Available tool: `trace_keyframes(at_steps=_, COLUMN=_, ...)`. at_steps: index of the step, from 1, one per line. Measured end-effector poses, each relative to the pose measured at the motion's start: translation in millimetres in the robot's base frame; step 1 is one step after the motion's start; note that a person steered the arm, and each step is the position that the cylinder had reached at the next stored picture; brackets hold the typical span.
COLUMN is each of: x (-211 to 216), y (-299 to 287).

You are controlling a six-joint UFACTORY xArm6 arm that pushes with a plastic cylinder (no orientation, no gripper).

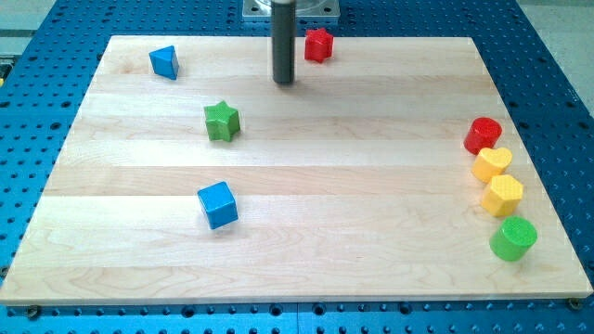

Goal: Push the red star vertically to the red circle

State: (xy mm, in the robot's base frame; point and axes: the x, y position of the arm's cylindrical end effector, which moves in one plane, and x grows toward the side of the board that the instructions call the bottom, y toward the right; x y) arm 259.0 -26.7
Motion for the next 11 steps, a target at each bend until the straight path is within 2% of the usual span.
trace_keyframes(at_steps=1, x=-48.1, y=-1.9)
trace_keyframes(at_steps=2, x=-58.8, y=35.6)
trace_keyframes(at_steps=3, x=-18.0, y=86.8)
trace_keyframes(at_steps=4, x=61.0, y=152.7)
trace_keyframes(at_steps=5, x=66.3, y=147.5)
trace_keyframes(at_steps=6, x=35.4, y=90.7)
trace_keyframes(at_steps=7, x=19.0, y=130.0)
trace_keyframes(at_steps=9, x=36.7, y=233.5)
trace_keyframes(at_steps=11, x=74.7, y=247.7)
